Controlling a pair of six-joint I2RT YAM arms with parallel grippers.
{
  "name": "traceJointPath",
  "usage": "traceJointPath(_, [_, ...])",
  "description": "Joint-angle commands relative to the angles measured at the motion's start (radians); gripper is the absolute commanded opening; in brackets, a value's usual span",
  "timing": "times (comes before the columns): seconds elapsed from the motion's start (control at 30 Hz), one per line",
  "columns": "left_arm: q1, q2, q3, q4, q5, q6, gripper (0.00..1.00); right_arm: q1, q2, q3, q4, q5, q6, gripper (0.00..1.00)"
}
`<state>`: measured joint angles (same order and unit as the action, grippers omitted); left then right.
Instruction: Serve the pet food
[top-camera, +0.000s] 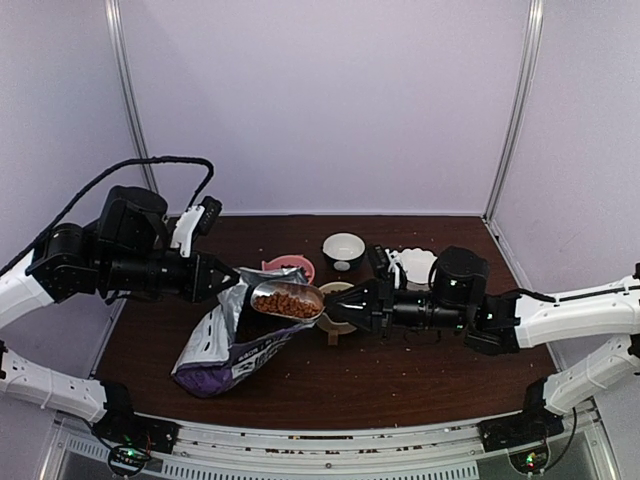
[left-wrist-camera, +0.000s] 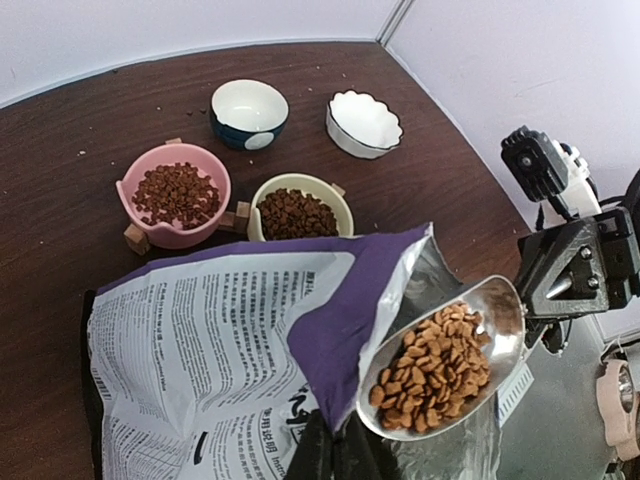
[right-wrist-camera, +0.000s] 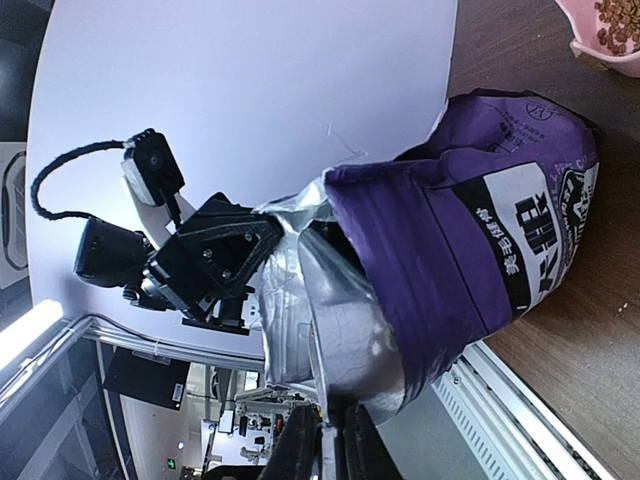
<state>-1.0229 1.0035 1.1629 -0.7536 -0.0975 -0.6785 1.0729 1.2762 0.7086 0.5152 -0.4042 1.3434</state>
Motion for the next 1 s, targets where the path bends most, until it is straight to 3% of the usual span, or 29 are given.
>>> traceJointPath(0.0, [0.001, -0.045, -0.009, 0.071, -0.091, -0.022, 0.00, -0.011, -0.047, -0.022, 0.084, -0.009, 0.051, 0.00])
traceJointPath(0.13, [0.001, -0.037, -0.019, 0.087, -0.098, -0.027, 0.00, -0.010, -0.070, 0.001, 0.115, -0.030, 0.051, 0.00])
traceJointPath(0.4, [0.030, -0.006, -0.011, -0.013, -0.185, -0.018, 0.00, -0.048, -0.153, 0.047, -0.023, 0.017, -0.019, 0.00])
traceJointPath(0.67, [0.275, -0.113, -0.065, -0.041, -0.110, 0.059, 0.00, -0.199, -0.194, 0.044, -0.117, 0.015, -0.081, 0.00])
traceJointPath(0.97, [0.517, -0.138, 0.005, -0.115, -0.076, 0.212, 0.00, -0.314, -0.084, 0.052, -0.145, 0.006, -0.143, 0.00])
